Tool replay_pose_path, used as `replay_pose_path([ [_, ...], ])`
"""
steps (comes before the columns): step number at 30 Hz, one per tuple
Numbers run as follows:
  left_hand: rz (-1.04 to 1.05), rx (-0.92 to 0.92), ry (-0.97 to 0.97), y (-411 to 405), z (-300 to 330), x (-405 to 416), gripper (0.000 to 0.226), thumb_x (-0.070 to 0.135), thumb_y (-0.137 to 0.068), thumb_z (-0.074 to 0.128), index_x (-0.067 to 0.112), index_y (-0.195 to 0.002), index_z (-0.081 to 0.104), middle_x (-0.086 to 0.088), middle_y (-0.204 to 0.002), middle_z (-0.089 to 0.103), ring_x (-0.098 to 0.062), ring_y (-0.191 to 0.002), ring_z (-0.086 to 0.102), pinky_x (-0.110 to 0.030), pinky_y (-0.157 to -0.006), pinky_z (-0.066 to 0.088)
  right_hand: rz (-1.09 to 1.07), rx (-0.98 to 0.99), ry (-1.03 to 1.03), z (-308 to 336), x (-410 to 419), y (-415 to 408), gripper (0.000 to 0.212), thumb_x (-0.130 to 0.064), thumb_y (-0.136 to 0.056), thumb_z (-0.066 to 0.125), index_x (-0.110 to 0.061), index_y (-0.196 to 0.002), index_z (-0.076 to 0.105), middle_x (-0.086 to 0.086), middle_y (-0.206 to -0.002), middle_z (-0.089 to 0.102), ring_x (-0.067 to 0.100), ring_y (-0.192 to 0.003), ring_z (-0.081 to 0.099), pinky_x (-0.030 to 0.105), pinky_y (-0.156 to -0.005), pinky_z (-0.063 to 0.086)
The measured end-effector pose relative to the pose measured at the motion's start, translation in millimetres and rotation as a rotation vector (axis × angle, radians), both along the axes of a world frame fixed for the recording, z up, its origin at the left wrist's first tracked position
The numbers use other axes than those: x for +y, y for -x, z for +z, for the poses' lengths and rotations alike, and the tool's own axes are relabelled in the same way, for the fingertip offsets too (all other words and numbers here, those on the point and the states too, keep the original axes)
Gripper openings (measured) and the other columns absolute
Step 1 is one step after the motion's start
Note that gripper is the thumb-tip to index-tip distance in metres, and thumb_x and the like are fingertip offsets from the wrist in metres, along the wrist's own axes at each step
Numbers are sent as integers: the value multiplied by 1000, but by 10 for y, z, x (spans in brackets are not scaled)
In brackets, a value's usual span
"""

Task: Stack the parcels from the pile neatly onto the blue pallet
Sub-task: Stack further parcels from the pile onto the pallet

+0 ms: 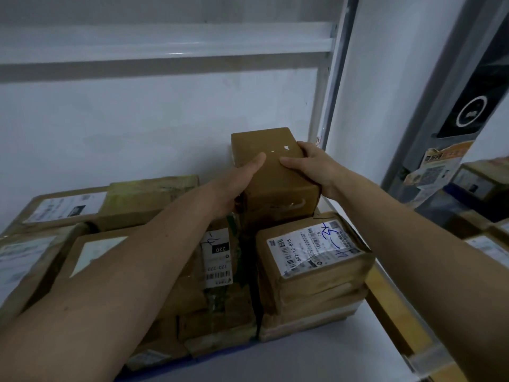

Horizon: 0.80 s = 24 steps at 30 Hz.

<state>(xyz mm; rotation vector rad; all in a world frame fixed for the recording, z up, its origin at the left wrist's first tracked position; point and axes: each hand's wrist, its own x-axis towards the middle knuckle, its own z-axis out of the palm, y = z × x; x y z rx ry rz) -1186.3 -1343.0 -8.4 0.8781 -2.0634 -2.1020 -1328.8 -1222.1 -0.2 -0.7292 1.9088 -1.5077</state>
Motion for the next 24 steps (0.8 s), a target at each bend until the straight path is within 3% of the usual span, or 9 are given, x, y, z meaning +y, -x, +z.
replay_pose_path([
  [2,6,-4,6,7,-12,3,40,68,-84,49,32,-99,59,11,-74,74,-8,-64,71,-24,-48,54,7,4,-16,-20,8,-3,66,-26,-83,70,-19,-140,36,7,-122,58,25,-100,64,43,-87,55],
  [4,6,6,19,21,-15,-9,38,67,-86,48,32,-97,59,11,-69,73,-8,-62,70,-24,-45,53,1,21,-27,-22,10,-12,66,-26,-84,70,-20,-140,36,7,-123,57,25,-101,64,42,-88,55],
  [8,36,7,58,29,15,-4,40,66,-86,48,31,-101,60,8,-82,74,-12,-73,72,-25,-55,54,-19,50,-4,20,23,-14,68,-27,-83,70,-20,-141,34,7,-124,58,24,-100,65,41,-88,55],
  [12,100,12,175,8,113,-77,56,60,-86,55,20,-126,51,-2,-117,64,-22,-100,64,-41,-84,54,-50,130,-63,133,47,-4,67,-35,-84,69,-12,-137,33,10,-122,57,23,-94,65,38,-82,57],
  [15,98,5,243,-60,300,-258,64,60,-80,63,26,-130,45,-1,-116,64,-23,-96,68,-40,-75,58,-128,114,-62,186,52,1,73,-41,-86,64,-14,-140,23,15,-114,57,27,-84,68,36,-66,60],
  [19,18,-145,231,-118,428,-421,50,67,-72,64,37,-111,55,-2,-107,67,-29,-89,69,-56,-66,56,-108,-18,8,184,107,21,88,-36,-86,66,-33,-147,1,18,-108,55,30,-75,68,40,-59,60],
  [21,-25,-202,263,-112,428,-447,53,70,-69,63,39,-111,53,-3,-109,64,-31,-92,67,-64,-72,52,-61,-48,15,163,126,34,82,-33,-85,68,-36,-144,10,17,-110,54,27,-70,65,42,-59,59],
  [24,-79,-265,278,-76,405,-476,68,71,-66,61,40,-124,44,-5,-115,59,-36,-99,63,-70,-77,48,-32,-98,8,116,147,48,63,-27,-84,70,-23,-133,31,16,-99,55,23,-61,60,48,-61,59],
])
